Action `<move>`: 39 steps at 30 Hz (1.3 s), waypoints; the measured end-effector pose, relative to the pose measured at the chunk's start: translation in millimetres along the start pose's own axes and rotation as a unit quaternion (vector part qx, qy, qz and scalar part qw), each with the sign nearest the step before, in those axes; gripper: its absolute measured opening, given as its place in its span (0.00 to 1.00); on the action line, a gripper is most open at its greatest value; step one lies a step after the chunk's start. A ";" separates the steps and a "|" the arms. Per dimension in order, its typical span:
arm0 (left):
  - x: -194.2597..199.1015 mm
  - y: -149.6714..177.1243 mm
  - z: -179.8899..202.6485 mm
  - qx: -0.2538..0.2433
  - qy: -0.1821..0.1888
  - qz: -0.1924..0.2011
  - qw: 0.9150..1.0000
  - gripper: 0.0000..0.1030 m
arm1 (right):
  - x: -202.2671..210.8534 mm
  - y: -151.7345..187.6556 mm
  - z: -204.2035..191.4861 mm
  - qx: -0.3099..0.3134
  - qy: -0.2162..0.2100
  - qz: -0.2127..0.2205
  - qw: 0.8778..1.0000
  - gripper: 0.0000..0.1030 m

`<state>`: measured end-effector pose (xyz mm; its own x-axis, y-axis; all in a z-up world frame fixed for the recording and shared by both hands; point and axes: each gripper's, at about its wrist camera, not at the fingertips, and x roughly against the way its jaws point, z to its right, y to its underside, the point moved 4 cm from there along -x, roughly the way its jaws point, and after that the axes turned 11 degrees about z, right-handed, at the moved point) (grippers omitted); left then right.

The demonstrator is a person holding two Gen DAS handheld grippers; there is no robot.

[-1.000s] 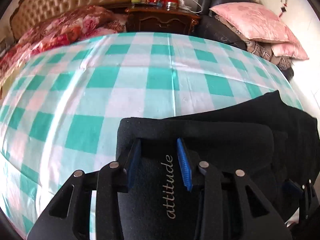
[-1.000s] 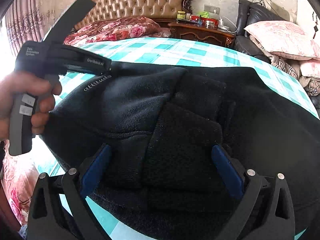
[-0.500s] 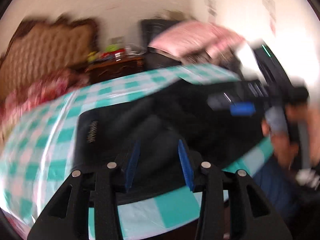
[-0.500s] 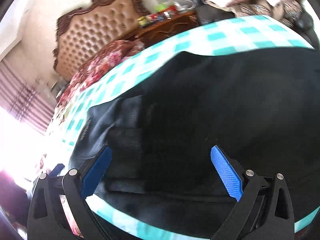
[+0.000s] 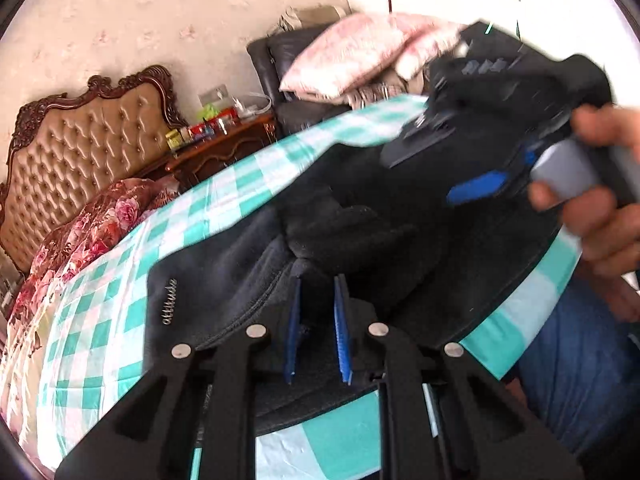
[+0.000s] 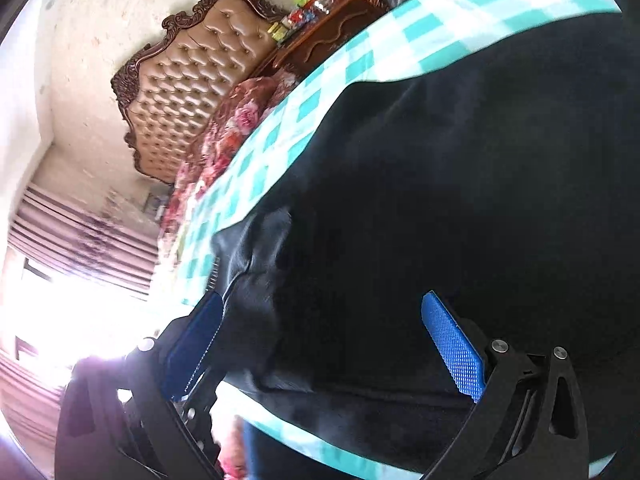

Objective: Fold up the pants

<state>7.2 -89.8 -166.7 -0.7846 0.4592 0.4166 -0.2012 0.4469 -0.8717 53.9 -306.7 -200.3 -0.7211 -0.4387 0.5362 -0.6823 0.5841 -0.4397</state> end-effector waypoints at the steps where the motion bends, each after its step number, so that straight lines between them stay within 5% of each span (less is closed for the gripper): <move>1: 4.7 -2.6 -1.1 0.002 0.001 0.006 1.000 0.15 | -6.6 -2.6 -0.3 -0.009 -0.006 -0.006 1.000 0.95; 9: -2.1 24.7 21.1 -0.015 0.025 -0.032 0.999 0.18 | -47.7 -10.3 -16.5 -0.004 -0.008 -0.038 0.999 0.95; 14: 3.3 25.6 27.8 -0.032 0.035 -0.017 0.999 0.46 | -71.2 -11.9 -34.4 0.068 0.030 -0.053 0.996 0.94; 15: 3.0 25.9 28.1 -0.036 0.032 -0.017 0.999 0.46 | -73.3 -12.1 -37.7 0.081 0.038 -0.053 0.995 0.91; 18: -10.1 35.5 32.0 -0.078 -0.001 -0.039 0.996 0.42 | -83.0 -10.4 -45.7 0.112 0.057 -0.068 0.990 0.44; 21: -15.0 29.6 28.0 -0.083 -0.023 -0.032 0.996 0.26 | -85.5 -15.4 -52.2 0.133 0.075 -0.063 0.986 0.20; 28: -33.9 17.4 22.3 -0.064 -0.026 -0.020 0.997 0.24 | -80.5 -38.7 -67.1 0.177 0.064 -0.035 0.981 0.18; 30: -42.8 26.3 24.7 -0.042 -0.007 -0.038 0.998 0.28 | -90.4 -35.4 -53.6 0.192 0.087 -0.041 0.977 0.18; 33: -22.1 17.7 12.3 0.007 0.018 -0.009 1.000 0.57 | -96.2 -25.0 -41.7 0.197 0.092 -0.044 0.975 0.19; 35: -1.7 10.9 -19.0 0.075 0.009 0.020 0.997 0.59 | -92.0 -26.1 -42.5 0.199 0.100 -0.037 0.974 0.19; 38: 17.6 17.3 -87.4 0.207 -0.024 0.040 0.977 0.52 | -70.4 -33.2 -56.0 0.222 0.144 0.012 0.964 0.20; 39: 21.0 26.5 -116.2 0.268 -0.035 0.039 0.962 0.47 | -60.9 -33.3 -65.9 0.239 0.160 0.037 0.957 0.20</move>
<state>53.5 20.9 -151.0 -0.8438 0.4138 0.3416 -0.3982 -0.0562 -0.9156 128.4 -254.4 -170.8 -0.7479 -0.1314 0.6507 -0.6631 0.1930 -0.7232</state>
